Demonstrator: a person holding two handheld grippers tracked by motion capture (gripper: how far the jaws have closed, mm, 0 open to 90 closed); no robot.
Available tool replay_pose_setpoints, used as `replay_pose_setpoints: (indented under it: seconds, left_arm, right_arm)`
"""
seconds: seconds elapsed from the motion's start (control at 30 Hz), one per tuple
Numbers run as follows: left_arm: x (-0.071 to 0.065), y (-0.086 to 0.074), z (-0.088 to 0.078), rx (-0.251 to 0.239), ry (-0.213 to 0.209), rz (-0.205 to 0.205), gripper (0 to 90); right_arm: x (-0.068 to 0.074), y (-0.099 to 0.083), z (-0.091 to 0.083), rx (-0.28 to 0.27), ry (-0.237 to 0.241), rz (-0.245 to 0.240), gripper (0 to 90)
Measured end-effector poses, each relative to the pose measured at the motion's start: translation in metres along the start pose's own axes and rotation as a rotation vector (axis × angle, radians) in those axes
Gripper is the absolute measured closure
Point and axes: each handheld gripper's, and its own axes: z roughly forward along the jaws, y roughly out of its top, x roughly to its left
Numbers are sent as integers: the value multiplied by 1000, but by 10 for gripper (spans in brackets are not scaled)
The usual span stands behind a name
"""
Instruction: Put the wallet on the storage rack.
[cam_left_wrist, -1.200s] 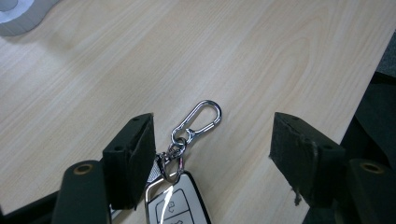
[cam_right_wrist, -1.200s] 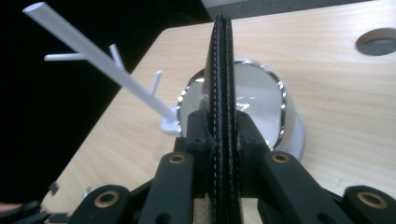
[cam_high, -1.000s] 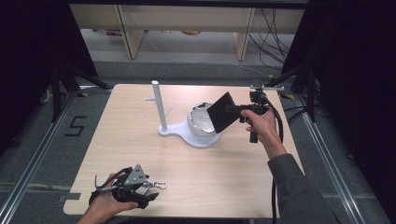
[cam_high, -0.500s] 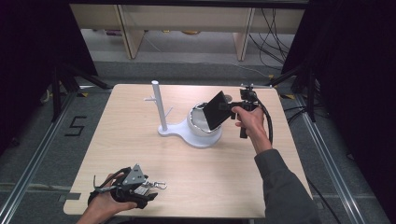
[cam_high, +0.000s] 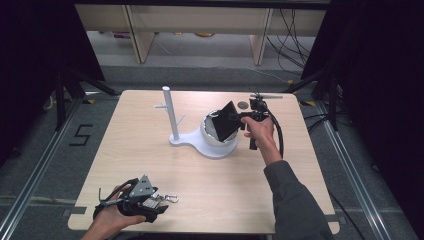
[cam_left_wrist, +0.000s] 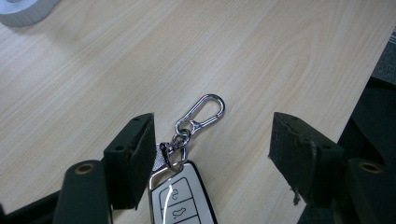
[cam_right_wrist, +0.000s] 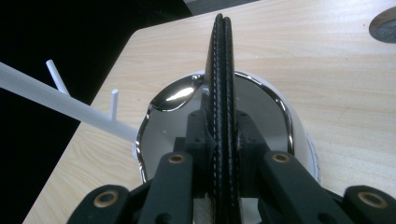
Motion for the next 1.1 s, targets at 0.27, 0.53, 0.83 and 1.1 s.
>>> replay_pose_setpoints:
  seconds: [0.27, 0.53, 0.83, 1.1]
  left_arm:
    - [1, 0, 0, 8, 4, 6, 313]
    - [1, -1, 2, 9, -4, -5, 313]
    - [1, -2, 4, 18, -2, -1, 312]
    - [2, -2, 2, 14, 1, 5, 311]
  right_arm:
    - [-5, -2, 7, -8, 2, -41, 790]
    - [-12, -8, 20, -9, 23, -69, 779]
    - [-10, -6, 15, 48, -32, -70, 552]
    - [-15, -1, -4, 24, -67, -127, 454]
